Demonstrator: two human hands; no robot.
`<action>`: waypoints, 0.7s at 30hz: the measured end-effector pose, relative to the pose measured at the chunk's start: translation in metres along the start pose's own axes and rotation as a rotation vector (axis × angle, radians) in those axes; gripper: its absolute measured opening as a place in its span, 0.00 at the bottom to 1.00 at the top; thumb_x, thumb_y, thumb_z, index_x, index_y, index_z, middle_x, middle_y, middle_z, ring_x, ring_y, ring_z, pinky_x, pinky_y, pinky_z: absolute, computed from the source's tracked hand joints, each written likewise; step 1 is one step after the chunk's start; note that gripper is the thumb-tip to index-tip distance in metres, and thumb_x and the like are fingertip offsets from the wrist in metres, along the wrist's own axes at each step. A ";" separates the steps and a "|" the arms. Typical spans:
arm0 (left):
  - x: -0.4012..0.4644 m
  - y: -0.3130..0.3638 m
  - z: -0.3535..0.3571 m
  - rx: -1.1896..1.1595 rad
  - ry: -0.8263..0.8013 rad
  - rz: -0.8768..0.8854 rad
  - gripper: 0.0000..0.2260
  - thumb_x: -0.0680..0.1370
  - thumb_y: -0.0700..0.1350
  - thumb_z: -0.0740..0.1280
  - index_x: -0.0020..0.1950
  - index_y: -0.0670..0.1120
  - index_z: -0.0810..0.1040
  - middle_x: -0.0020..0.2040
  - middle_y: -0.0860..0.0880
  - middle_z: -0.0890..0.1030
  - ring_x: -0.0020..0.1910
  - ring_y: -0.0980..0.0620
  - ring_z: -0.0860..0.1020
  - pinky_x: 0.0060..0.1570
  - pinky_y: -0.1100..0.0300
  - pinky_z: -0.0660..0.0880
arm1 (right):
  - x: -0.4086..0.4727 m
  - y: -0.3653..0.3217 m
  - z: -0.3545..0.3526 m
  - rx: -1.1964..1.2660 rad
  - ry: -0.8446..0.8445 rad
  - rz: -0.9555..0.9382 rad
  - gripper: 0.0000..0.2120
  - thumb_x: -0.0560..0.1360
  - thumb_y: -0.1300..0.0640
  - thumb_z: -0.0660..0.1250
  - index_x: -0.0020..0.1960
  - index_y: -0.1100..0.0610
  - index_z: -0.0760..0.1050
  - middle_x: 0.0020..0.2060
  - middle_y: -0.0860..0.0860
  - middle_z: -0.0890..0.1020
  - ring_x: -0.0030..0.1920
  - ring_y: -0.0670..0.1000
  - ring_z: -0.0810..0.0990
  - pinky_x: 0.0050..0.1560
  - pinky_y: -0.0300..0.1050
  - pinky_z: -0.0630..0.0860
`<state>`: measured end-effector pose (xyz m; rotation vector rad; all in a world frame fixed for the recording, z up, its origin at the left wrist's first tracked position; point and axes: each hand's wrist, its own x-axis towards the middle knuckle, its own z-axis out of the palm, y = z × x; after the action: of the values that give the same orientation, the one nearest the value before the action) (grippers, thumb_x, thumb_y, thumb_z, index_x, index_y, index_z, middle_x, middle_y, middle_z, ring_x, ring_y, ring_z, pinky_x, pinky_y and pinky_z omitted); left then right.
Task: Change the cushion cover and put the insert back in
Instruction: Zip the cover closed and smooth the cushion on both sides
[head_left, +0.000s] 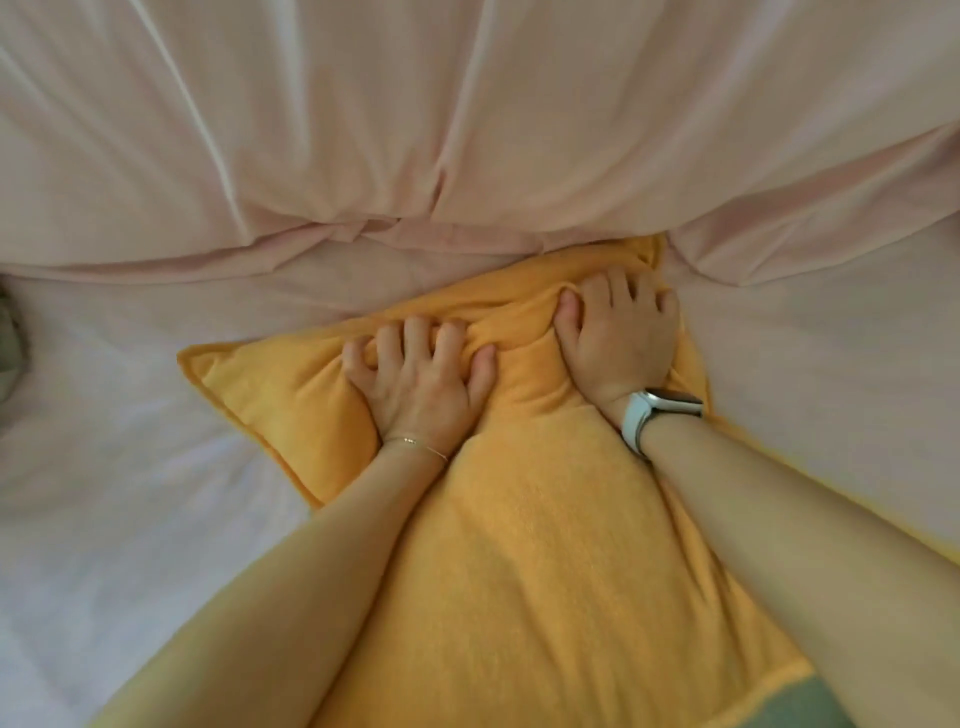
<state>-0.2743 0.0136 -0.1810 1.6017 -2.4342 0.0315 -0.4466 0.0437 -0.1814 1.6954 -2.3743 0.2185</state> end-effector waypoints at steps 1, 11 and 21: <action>0.015 0.000 0.001 0.011 0.002 -0.022 0.16 0.75 0.57 0.57 0.41 0.48 0.78 0.38 0.47 0.80 0.42 0.45 0.73 0.50 0.50 0.58 | 0.013 0.001 0.000 0.022 -0.017 0.024 0.15 0.72 0.52 0.59 0.34 0.59 0.76 0.30 0.56 0.79 0.32 0.56 0.77 0.32 0.42 0.68; 0.033 0.002 -0.006 -0.029 0.111 -0.075 0.18 0.75 0.56 0.60 0.31 0.47 0.76 0.28 0.49 0.79 0.31 0.47 0.76 0.43 0.54 0.60 | 0.007 -0.003 -0.009 0.114 0.162 0.151 0.13 0.71 0.57 0.59 0.31 0.60 0.75 0.27 0.55 0.78 0.29 0.56 0.76 0.29 0.42 0.66; -0.136 -0.006 -0.076 -0.063 -0.129 0.098 0.26 0.77 0.57 0.51 0.72 0.46 0.62 0.70 0.45 0.69 0.71 0.47 0.60 0.71 0.49 0.47 | -0.147 -0.019 -0.083 0.254 -0.004 0.028 0.24 0.78 0.53 0.50 0.70 0.63 0.62 0.66 0.61 0.70 0.69 0.58 0.62 0.70 0.57 0.55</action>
<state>-0.2038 0.1451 -0.1352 1.5009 -2.5814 -0.1353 -0.3752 0.1923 -0.1399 1.7682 -2.4612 0.5435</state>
